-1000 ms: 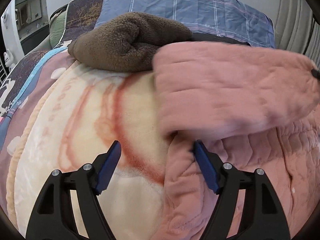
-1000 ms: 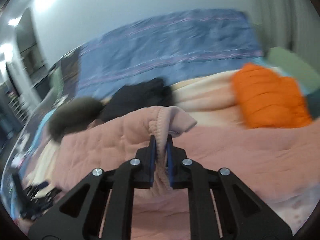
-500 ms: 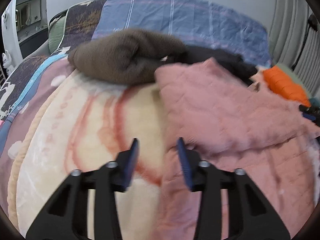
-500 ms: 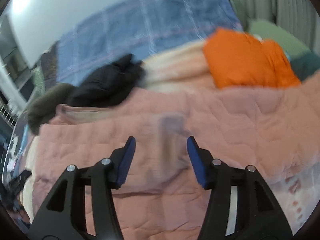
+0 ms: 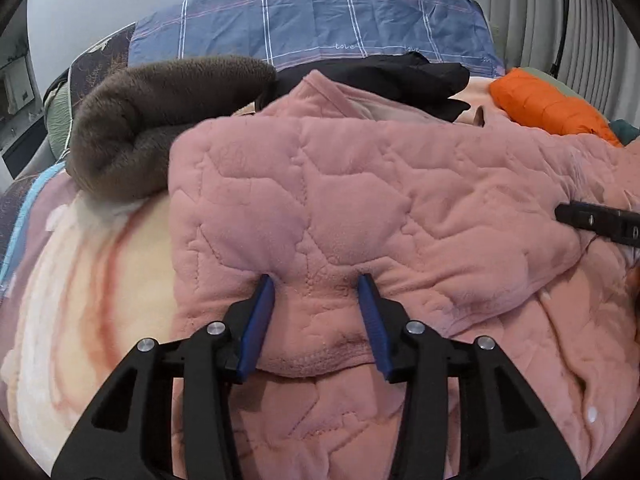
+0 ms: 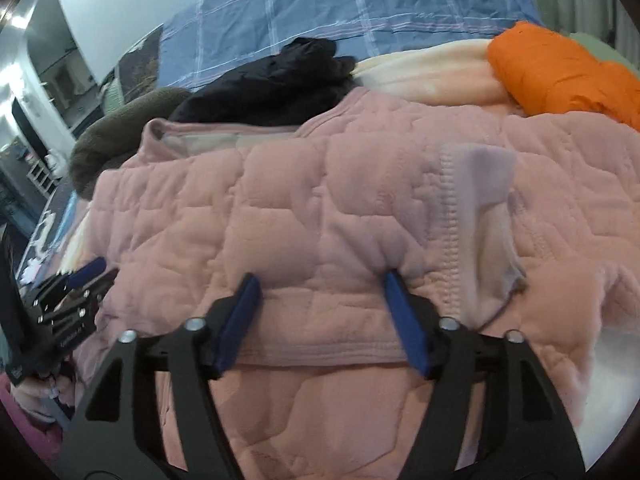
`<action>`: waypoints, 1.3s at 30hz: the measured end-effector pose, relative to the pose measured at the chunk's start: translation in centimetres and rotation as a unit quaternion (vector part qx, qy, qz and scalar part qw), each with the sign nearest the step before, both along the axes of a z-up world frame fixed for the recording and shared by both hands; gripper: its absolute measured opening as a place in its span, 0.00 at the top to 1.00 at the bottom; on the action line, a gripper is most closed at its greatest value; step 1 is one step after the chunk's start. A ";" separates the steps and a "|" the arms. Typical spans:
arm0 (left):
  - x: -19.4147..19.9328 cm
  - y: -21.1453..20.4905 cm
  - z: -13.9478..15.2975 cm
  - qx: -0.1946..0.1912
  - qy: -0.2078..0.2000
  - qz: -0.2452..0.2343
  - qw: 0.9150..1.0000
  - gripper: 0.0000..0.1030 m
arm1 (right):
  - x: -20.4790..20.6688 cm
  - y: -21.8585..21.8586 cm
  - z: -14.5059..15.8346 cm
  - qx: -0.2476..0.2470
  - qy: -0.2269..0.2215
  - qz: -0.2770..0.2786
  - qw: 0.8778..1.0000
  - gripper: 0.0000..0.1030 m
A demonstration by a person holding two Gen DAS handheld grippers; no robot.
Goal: Fold large clothes
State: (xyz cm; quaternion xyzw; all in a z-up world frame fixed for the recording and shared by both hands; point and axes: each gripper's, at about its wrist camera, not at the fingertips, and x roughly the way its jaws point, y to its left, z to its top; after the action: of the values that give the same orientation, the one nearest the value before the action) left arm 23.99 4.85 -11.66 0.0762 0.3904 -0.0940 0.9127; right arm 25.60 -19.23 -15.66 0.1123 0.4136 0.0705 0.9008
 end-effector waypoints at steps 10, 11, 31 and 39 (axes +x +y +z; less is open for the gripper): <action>-0.3 0.3 -0.2 0.004 -0.017 0.002 1.000 0.55 | -7.3 -5.3 7.0 0.010 -0.079 -0.065 0.995 0.66; -0.4 0.4 -0.1 0.000 -0.017 0.001 1.000 0.55 | -8.5 -7.0 8.1 0.011 -0.094 -0.087 0.992 0.66; -0.8 0.2 0.0 0.007 -0.027 0.005 1.000 0.54 | -19.9 -37.9 10.2 0.203 -0.138 -0.425 0.871 0.80; -0.8 0.3 0.0 0.002 -0.027 0.004 1.000 0.54 | -15.3 -27.6 17.5 0.163 -0.204 -0.265 0.928 0.90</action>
State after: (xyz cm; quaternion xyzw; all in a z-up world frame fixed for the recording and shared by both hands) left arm 23.22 5.19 -11.71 0.0789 0.3665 -0.0875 0.9229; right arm 10.31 -46.88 1.89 0.3466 0.1590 -0.0827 0.9207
